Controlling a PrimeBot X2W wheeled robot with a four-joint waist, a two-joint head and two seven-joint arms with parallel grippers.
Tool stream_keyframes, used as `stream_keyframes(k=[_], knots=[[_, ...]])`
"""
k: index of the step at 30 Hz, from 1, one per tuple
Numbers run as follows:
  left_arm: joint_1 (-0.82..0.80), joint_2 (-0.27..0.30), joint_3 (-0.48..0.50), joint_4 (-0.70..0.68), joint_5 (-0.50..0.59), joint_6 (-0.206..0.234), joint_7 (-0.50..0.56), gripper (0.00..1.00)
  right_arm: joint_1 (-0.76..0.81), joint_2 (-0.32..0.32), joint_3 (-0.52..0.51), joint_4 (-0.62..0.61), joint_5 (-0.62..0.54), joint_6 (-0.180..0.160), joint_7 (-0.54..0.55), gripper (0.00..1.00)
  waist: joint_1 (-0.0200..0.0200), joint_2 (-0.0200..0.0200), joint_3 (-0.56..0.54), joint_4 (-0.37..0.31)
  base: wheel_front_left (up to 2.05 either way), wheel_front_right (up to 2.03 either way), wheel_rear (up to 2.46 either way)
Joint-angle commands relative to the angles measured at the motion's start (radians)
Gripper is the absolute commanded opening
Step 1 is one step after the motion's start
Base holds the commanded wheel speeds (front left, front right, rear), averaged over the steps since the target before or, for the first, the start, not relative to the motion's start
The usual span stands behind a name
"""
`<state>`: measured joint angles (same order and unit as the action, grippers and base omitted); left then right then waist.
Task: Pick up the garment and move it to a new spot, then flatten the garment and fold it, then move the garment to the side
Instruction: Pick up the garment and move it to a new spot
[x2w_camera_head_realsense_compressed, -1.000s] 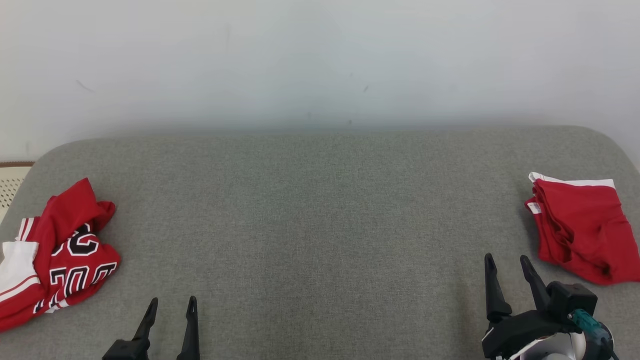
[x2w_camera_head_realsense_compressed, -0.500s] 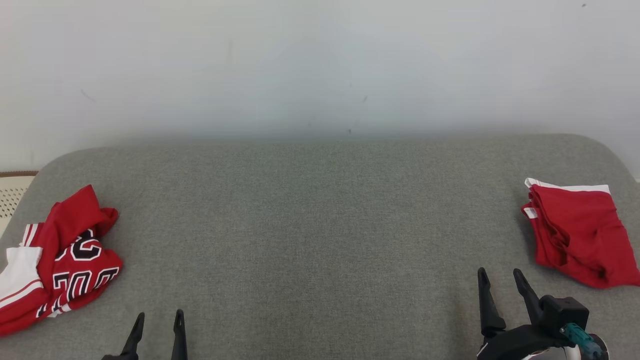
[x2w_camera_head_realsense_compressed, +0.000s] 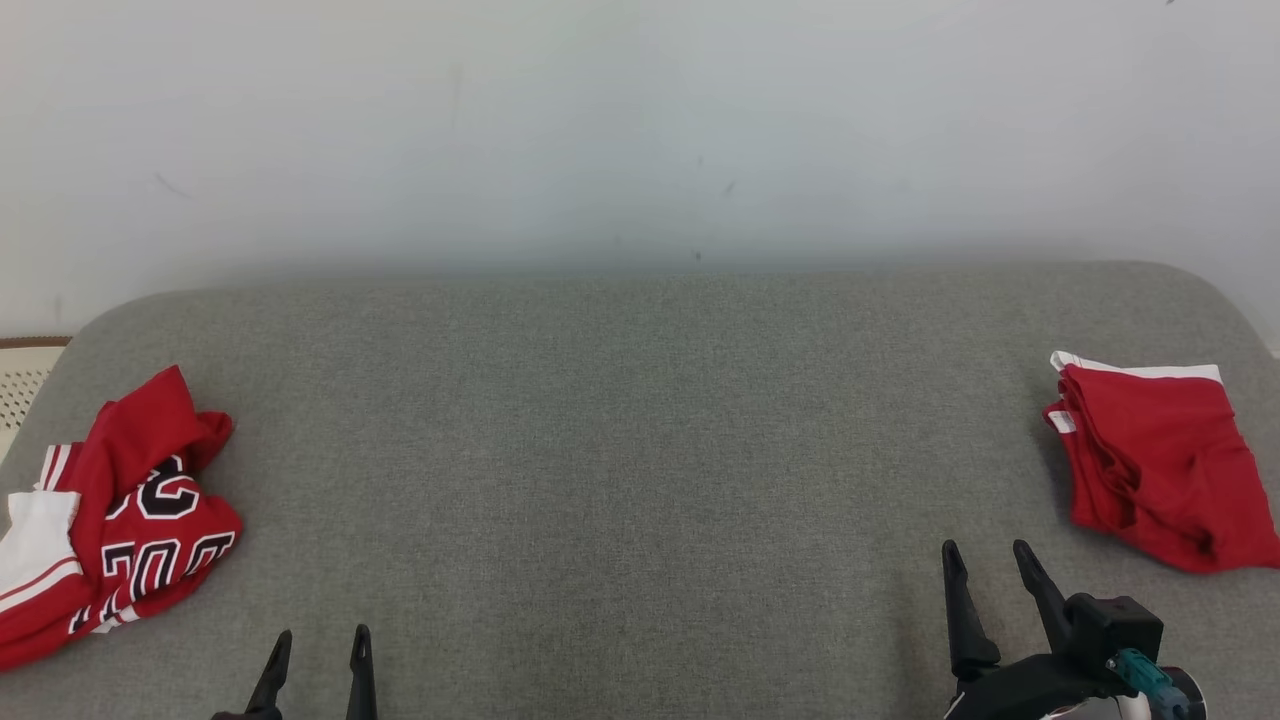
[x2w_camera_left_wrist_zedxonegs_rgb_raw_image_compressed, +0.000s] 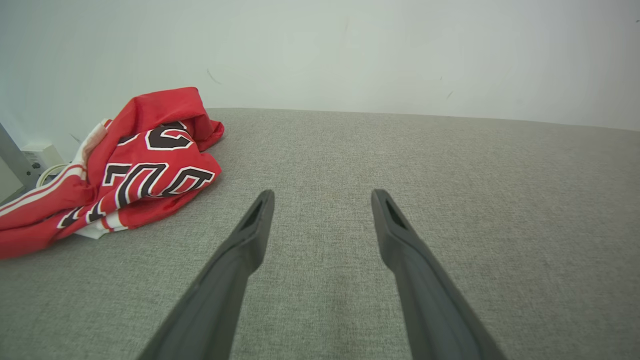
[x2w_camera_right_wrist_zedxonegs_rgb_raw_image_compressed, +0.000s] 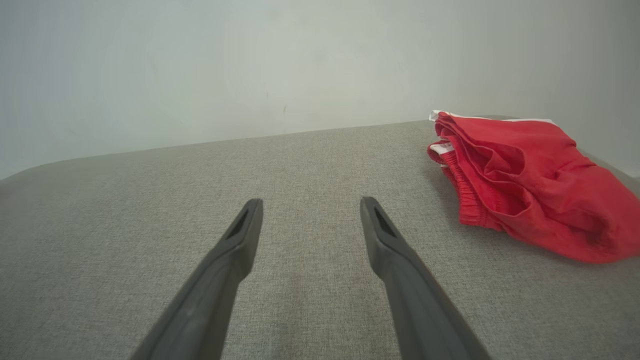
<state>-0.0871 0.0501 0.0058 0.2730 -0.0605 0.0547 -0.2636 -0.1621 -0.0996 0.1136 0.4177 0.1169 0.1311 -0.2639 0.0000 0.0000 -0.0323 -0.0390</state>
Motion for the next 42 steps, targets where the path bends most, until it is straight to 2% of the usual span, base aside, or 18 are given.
stream_keyframes(k=[1, 9, 15, 34, 42], knots=[[0.008, 0.001, 0.004, 0.006, 0.007, 0.000, -0.002, 1.00, 0.000, 0.002, 0.003, 0.004, 0.005, -0.001, 0.000, 1.00, 0.0000, 0.0000, -0.004, 0.001, 0.00, 0.00, 0.00], [0.005, 0.001, 0.010, 0.019, 0.013, -0.015, -0.002, 1.00, -0.002, 0.004, 0.023, 0.010, 0.006, -0.001, 0.000, 1.00, 0.0000, 0.0000, -0.006, 0.018, 0.00, 0.00, 0.00], [0.005, 0.001, 0.012, 0.023, 0.015, -0.003, -0.002, 1.00, -0.002, -0.001, 0.044, 0.008, 0.006, -0.001, 0.000, 1.00, 0.0000, 0.0000, -0.004, 0.057, 0.00, 0.00, 0.00], [0.012, 0.002, 0.081, 0.047, 0.028, 0.016, -0.002, 1.00, -0.035, -0.013, 0.112, 0.019, 0.016, -0.001, 0.000, 1.00, 0.0000, 0.0000, 0.018, 0.317, 0.00, 0.00, 0.00], [0.026, 0.001, 0.116, 0.048, 0.015, 0.027, -0.002, 1.00, -0.052, -0.013, 0.151, 0.021, 0.014, -0.001, 0.000, 1.00, 0.0000, 0.0000, 0.034, 0.399, 0.00, 0.00, 0.00]])
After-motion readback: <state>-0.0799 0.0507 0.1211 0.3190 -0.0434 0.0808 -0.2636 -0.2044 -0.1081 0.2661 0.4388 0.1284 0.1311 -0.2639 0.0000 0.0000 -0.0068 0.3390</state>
